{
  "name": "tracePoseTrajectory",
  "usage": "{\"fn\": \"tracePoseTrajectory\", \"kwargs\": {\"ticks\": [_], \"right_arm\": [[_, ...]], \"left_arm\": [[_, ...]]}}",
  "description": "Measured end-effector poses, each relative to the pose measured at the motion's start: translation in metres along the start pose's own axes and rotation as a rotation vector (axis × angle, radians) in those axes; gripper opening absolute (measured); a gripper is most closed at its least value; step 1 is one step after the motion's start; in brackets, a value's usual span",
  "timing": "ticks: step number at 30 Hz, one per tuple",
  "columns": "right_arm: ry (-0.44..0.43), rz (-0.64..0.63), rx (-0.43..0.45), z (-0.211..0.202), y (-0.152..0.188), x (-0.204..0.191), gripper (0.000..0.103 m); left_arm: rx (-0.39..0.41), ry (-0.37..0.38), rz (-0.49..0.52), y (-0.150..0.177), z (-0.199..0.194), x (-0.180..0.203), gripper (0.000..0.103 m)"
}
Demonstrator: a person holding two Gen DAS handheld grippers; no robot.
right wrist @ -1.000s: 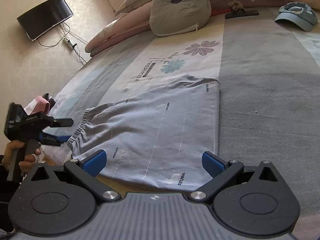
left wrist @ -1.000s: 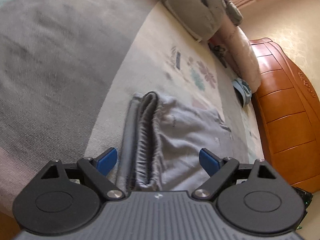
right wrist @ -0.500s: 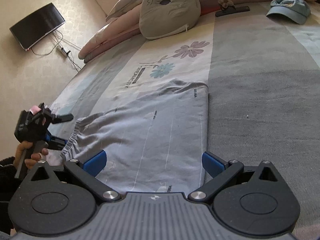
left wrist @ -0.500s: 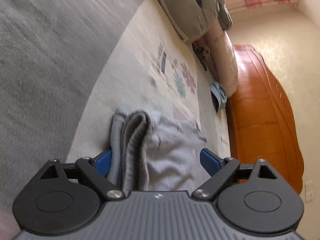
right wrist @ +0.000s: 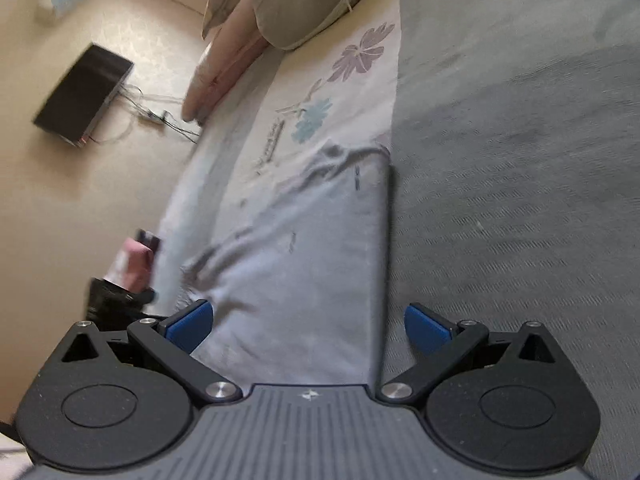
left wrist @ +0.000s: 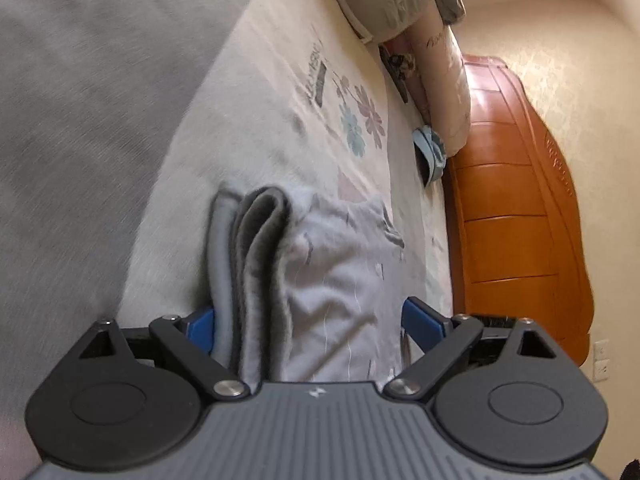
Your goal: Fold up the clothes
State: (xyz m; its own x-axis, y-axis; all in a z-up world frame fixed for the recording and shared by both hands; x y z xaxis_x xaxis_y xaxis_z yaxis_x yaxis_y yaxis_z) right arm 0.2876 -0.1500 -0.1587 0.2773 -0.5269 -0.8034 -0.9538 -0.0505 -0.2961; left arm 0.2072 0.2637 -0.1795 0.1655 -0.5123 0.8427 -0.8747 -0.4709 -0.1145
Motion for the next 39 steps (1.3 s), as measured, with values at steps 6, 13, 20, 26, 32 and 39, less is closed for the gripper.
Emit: {"fn": "tracePoseTrajectory", "kwargs": {"ticks": [6, 13, 20, 26, 32, 39], "right_arm": [[-0.039, -0.005, -0.017, 0.031, -0.037, -0.007, 0.103], [-0.066, -0.021, -0.137, 0.022, -0.012, -0.012, 0.103], [-0.158, 0.024, -0.087, 0.033, -0.022, -0.012, 0.103], [-0.176, -0.036, -0.096, 0.027, -0.014, -0.014, 0.103], [-0.227, 0.009, -0.073, 0.035, -0.027, -0.012, 0.103], [-0.225, -0.075, -0.080, 0.031, -0.015, -0.016, 0.103]], "left_arm": [[-0.015, -0.001, 0.019, -0.012, 0.006, 0.007, 0.097], [-0.050, 0.020, 0.020, 0.014, -0.009, 0.001, 0.098], [-0.010, 0.036, 0.052, -0.016, 0.014, 0.013, 0.101], [-0.037, 0.044, 0.089, 0.015, -0.009, 0.005, 0.096], [-0.027, 0.029, 0.062, -0.007, 0.002, 0.006, 0.090], [-0.077, 0.009, 0.040, 0.002, -0.007, -0.010, 0.066]]}}
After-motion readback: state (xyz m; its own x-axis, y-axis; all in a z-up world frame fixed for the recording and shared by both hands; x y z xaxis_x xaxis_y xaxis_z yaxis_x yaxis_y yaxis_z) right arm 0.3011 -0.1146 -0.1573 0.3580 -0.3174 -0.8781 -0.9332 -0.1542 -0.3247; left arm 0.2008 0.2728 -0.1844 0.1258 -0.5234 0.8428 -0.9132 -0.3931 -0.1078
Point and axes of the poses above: each gripper's, at about its wrist camera, not at the fingertips, and z roughly the way its jaws point, x to its right, y to its underside, the point moved 5 cm from there along z, roughly the way its jaws point, and after that the axes turned 4 degrees about -x, right-handed, at the moved point
